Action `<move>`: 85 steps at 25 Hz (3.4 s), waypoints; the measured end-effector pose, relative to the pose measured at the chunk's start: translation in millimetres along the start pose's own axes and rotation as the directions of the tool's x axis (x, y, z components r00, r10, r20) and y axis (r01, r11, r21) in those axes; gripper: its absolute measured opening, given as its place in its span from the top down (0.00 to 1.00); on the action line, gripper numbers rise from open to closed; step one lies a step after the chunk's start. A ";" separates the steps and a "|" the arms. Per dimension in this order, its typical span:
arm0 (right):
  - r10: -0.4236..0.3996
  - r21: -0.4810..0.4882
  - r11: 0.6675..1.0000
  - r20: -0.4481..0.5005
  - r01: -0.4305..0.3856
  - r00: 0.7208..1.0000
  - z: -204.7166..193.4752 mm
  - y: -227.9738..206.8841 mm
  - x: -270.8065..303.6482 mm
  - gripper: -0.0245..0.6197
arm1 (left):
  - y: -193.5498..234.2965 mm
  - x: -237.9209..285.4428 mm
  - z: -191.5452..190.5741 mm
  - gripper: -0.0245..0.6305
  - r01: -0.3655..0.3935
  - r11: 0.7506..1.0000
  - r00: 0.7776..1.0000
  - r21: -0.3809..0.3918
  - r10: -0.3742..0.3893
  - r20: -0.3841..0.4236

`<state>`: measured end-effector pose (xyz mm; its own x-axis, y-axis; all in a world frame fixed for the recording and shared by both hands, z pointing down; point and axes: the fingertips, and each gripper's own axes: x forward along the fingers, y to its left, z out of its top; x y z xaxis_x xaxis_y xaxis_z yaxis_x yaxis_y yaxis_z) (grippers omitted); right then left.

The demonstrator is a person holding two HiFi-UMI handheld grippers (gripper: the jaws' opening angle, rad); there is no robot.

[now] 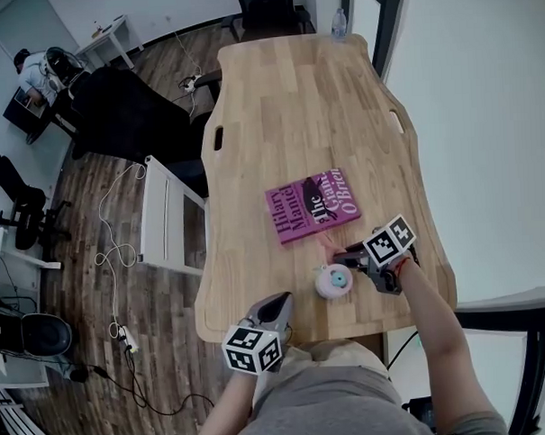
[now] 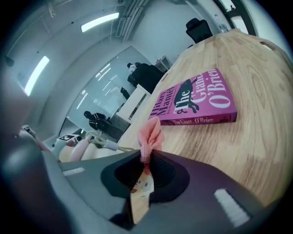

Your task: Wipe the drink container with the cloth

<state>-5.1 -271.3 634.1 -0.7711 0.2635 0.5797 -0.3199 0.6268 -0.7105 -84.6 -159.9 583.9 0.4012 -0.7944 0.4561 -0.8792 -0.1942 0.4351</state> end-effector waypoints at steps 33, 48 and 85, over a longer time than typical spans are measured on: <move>-0.386 0.086 0.922 0.297 0.378 0.874 -52.1 10.8 -58.2 0.90 | -34.2 -64.6 -15.5 0.96 0.010 1.000 0.999 0.024 -0.011 0.035; -0.393 -0.019 0.886 0.497 0.463 0.774 -160.6 174.9 -69.0 0.90 | -87.1 -140.1 -73.8 0.96 0.020 0.999 0.996 0.045 -0.023 0.088; -0.308 -0.150 0.865 0.594 0.478 0.743 -285.9 301.8 -50.2 0.91 | -151.1 -244.2 -149.5 0.96 -0.056 0.998 0.983 0.007 0.054 0.177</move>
<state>94.5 114.3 504.7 -0.8014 -0.4325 0.4132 -0.5632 0.7783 -0.2777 -11.3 149.4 522.8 0.3018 -0.8929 0.3342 -0.9018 -0.1536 0.4039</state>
